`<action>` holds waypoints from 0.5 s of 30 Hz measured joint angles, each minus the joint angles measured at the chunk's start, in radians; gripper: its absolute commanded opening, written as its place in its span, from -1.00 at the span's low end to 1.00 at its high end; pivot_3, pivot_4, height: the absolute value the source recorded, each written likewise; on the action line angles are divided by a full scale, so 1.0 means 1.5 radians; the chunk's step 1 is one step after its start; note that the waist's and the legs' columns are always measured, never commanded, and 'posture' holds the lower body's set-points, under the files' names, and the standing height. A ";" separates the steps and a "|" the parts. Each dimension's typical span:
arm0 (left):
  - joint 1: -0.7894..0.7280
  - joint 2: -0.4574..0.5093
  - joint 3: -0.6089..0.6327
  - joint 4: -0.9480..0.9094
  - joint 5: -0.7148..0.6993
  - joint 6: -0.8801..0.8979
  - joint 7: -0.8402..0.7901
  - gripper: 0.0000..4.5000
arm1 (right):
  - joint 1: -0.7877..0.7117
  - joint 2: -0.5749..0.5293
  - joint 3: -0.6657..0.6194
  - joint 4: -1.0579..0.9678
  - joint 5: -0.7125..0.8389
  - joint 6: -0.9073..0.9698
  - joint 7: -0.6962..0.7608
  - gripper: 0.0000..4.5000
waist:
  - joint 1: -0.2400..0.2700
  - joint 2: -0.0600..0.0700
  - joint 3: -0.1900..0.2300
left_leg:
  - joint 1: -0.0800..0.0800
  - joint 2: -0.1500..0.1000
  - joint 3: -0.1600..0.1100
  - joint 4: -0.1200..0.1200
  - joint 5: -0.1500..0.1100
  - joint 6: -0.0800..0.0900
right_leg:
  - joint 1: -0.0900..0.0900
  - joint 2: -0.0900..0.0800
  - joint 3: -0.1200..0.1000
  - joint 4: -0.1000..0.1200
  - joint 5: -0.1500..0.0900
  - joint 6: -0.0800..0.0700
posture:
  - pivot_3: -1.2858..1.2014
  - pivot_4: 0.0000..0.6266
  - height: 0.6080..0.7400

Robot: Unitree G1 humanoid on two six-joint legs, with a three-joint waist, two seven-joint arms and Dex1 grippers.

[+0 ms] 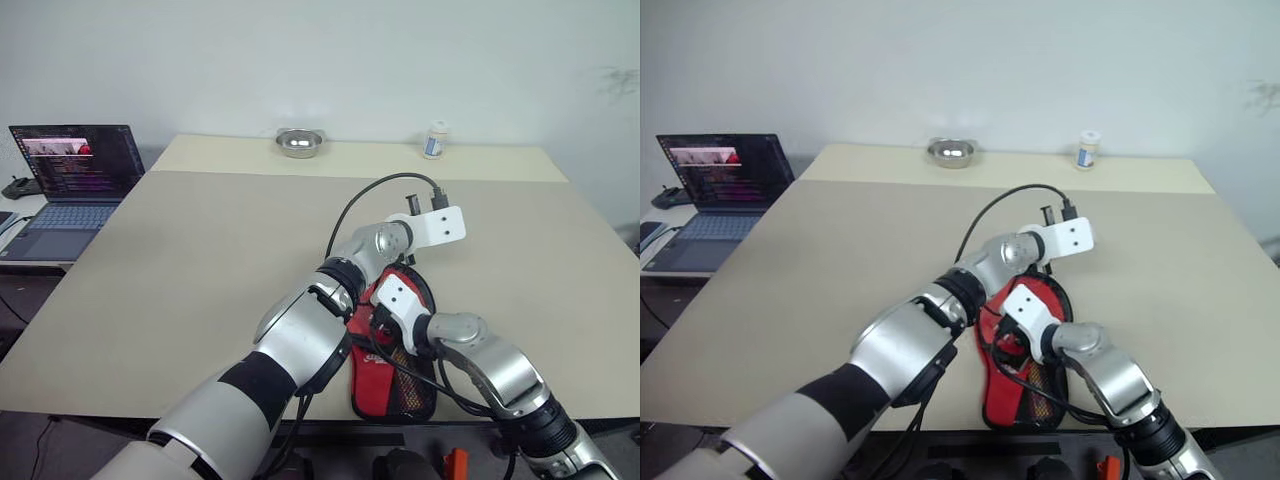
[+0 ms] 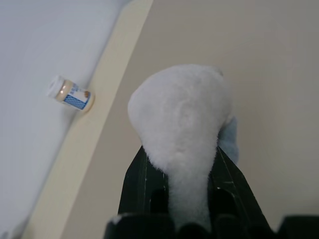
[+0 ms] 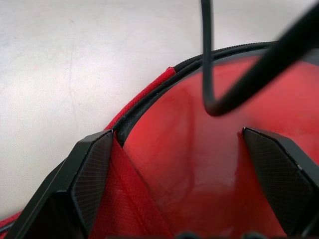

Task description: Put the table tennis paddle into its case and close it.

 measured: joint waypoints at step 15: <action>0.012 -0.001 0.015 -0.002 -0.033 0.029 -0.158 -0.11 | -0.005 0.014 0.003 0.009 -0.004 0.005 -0.007 1.00 | -0.003 0.001 -0.002 | 0.001 0.000 0.000 0.000 0.000 0.000 | 0.000 0.001 0.000 0.000 0.000 0.000 | 0.03 -0.52 1.00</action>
